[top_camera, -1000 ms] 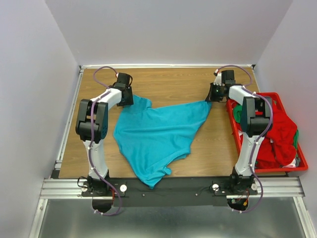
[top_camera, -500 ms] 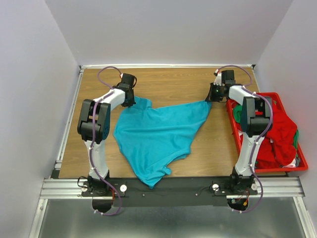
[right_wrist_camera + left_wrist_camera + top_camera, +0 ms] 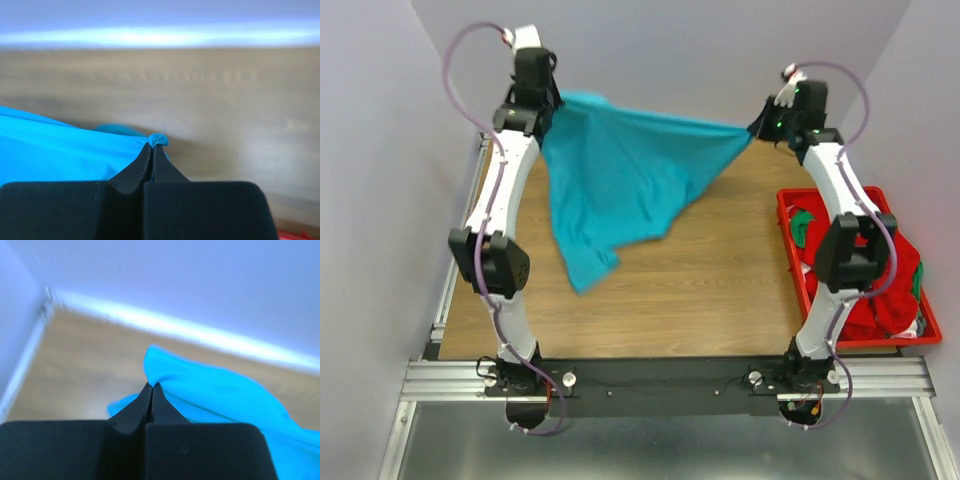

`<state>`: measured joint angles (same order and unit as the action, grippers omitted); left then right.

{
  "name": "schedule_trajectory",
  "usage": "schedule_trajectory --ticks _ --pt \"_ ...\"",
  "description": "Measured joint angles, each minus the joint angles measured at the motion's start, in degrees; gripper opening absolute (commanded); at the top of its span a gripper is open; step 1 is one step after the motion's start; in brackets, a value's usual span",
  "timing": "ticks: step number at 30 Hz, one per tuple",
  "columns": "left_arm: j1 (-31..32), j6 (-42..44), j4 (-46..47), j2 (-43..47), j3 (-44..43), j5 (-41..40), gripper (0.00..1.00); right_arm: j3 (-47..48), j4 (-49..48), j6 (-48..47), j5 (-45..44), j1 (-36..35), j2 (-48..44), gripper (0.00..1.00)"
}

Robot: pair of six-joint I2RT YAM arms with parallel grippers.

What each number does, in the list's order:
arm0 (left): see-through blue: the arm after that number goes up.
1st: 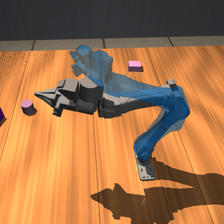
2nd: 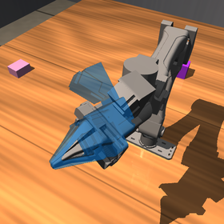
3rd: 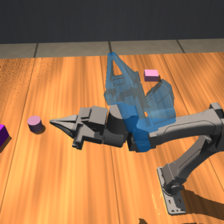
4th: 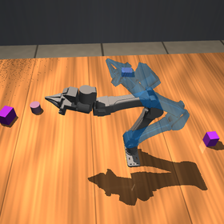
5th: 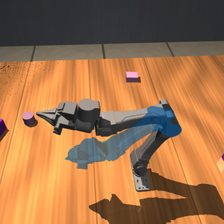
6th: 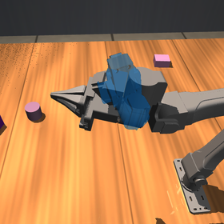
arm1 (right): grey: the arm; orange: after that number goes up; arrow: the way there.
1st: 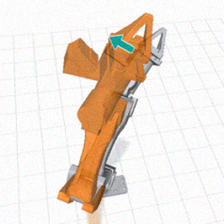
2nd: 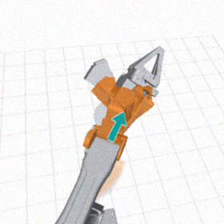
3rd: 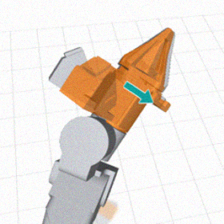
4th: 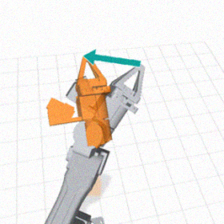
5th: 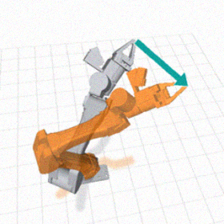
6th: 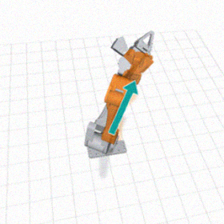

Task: Fold and stack the t-shirts
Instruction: Flatten the tshirt out

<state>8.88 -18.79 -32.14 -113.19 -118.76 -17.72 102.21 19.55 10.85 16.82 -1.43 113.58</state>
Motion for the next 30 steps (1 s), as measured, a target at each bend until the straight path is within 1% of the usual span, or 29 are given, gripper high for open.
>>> schedule_trajectory --ticks 1,3,6,8,10,12,16,18,20,24,27,30 --pt "-0.07 0.26 0.24 2.45 -4.07 -0.55 0.0 1.36 -0.24 0.15 -0.07 -0.07 -1.95 0.01" --pt "0.33 0.96 1.97 8.59 -7.67 -0.85 0.0 3.65 -0.94 0.5 -0.11 -0.17 -7.15 0.01" --pt "0.72 1.66 4.81 18.45 -6.01 -0.87 0.0 4.2 -2.29 0.72 0.15 -0.46 -15.5 0.01" --pt "0.74 2.05 8.52 29.62 0.74 -0.59 0.0 3.08 -3.58 0.68 0.68 -0.83 -21.07 0.01" --pt "0.79 2.29 10.93 37.07 7.02 -0.33 0.0 0.96 -3.78 0.66 1.29 -1.11 -25.22 0.01" --pt "0.85 2.67 12.92 45.05 14.27 0.28 0.0 -1.99 -4.42 0.59 1.84 -1.27 -31.67 0.01" --pt "0.87 3.21 14.29 56.57 25.33 1.66 0.0 -10.38 -4.2 -0.09 2.23 -1.27 -42.47 0.01" --pt "0.87 3.54 14.16 59.67 28.39 2.54 0.0 -13.75 -3.72 -0.63 2.19 -1.27 -46.64 0.01" --pt "0.87 3.76 13.42 63.28 31.3 3.61 0.0 -17.68 -2.69 -1.27 2.14 -1.25 -52.68 0.01" --pt "0.85 3.87 12.52 67.28 32.79 5.84 0.0 -19.93 -2.43 -2.21 2.03 -1.2 -59.01 0.01" --pt "0.83 3.93 12.74 68.59 32.81 6.93 0.0 -20.68 -2.58 -2.82 1.84 -1.16 -61.59 0.01" --pt "0.83 4.26 12.96 66.97 33.0 7.17 0.0 -21.42 -3.08 -3.41 1.33 -1.11 -60.96 0.01"
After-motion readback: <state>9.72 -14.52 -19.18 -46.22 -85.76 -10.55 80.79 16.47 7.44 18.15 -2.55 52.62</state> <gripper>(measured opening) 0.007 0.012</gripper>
